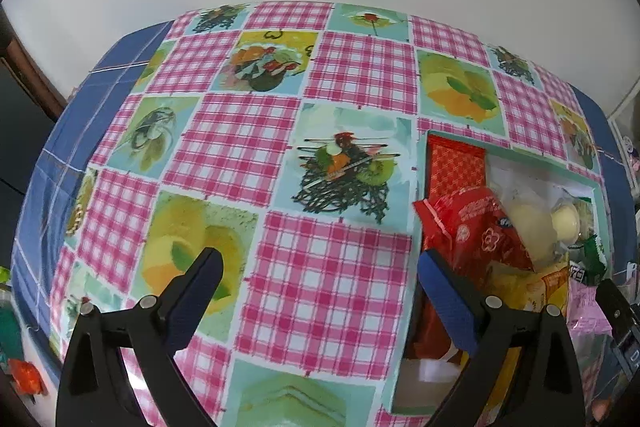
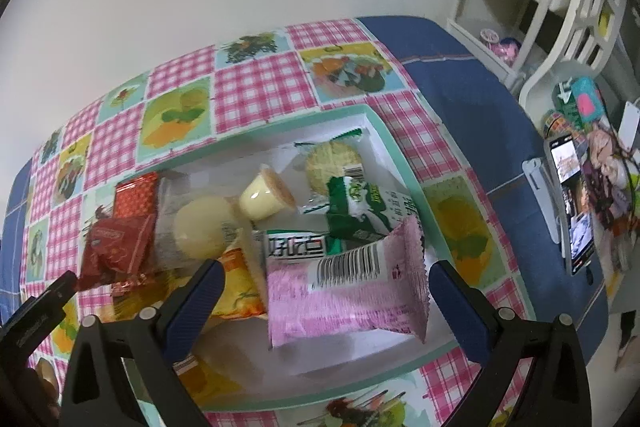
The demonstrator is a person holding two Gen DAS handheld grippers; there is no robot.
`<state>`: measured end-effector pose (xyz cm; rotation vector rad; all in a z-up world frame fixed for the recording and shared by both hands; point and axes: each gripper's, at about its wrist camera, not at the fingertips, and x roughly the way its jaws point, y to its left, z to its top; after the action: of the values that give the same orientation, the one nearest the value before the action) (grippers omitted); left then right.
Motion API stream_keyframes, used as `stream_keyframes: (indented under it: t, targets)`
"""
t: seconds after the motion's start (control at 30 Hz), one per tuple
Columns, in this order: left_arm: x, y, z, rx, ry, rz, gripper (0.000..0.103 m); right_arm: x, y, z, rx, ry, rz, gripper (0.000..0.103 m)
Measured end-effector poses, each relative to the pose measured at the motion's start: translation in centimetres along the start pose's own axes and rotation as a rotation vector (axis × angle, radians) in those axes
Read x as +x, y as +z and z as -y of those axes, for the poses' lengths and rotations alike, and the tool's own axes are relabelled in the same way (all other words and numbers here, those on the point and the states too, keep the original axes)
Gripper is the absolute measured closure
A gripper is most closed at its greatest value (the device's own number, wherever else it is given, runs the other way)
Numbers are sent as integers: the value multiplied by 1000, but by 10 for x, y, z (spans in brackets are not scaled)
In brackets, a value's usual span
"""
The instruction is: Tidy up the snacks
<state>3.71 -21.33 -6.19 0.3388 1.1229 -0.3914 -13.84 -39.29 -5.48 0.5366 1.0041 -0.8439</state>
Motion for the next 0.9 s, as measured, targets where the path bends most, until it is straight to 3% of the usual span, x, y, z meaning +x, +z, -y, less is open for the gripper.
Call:
stream_keyframes:
  t: [0.2,0.9]
  targets:
    - [-13,-8,-8,13,80,10,5,-16,-10,-19,-31,20,19,0]
    - [-30,-41,-30,26,149,-39,5,-40,-46,-73,-228,19,70,0]
